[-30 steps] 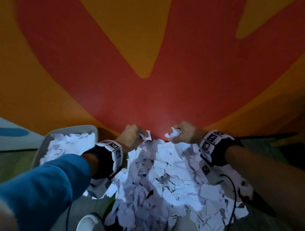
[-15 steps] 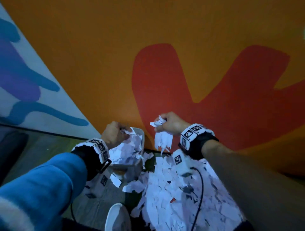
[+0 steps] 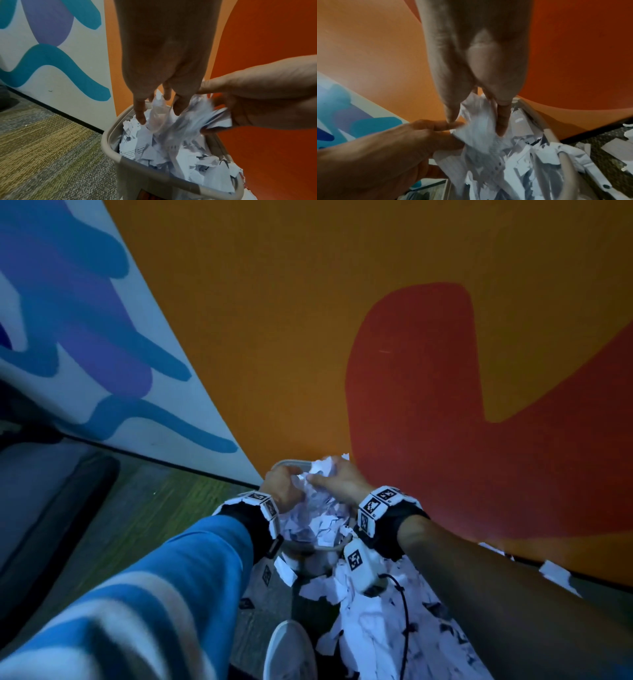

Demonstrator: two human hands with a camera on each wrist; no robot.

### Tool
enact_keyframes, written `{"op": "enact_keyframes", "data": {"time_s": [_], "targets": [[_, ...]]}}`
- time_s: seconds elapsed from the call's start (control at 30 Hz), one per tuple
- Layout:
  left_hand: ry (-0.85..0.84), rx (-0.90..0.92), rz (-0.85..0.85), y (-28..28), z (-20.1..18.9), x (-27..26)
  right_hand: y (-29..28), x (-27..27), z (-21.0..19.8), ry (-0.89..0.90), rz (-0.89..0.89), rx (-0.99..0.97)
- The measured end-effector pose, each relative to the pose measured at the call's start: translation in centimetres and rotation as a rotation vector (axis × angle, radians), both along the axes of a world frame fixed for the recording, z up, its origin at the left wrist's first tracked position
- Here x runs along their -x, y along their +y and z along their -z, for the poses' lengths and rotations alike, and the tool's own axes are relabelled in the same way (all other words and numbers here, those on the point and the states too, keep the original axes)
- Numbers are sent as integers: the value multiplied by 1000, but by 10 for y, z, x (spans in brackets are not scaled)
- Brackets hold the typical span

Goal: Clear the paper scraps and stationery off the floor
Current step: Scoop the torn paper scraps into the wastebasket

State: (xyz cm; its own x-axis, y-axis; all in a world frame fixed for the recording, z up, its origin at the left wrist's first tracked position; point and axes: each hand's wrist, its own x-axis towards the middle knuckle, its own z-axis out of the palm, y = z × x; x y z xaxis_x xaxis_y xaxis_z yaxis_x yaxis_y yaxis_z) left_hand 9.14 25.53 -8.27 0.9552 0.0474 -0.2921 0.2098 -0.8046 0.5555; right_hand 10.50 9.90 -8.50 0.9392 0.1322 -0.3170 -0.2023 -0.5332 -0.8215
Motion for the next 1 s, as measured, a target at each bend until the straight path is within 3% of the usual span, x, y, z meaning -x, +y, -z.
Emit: {"op": "enact_keyframes", "data": {"time_s": [0.17,0.3,0.47,0.67,0.77,1.0], "targets": [[-57,-14,1,-2,-2,2,-8,7,2,100,-75,24],[-122,-17,8,-10,-5,2,-31,7,-6,141,-31,12],[-219,-58,82,-30,-19,5,-77,13,-23,111,-48,64],[-294,-198,272,-70,-37,11,-149,36,-39,129,-14,91],[-302,-125,409,-112,-41,19,-189,48,-43,104,16,117],[-90,-183,822,-224,-4,35,-282,79,-29,174,-183,419]]}}
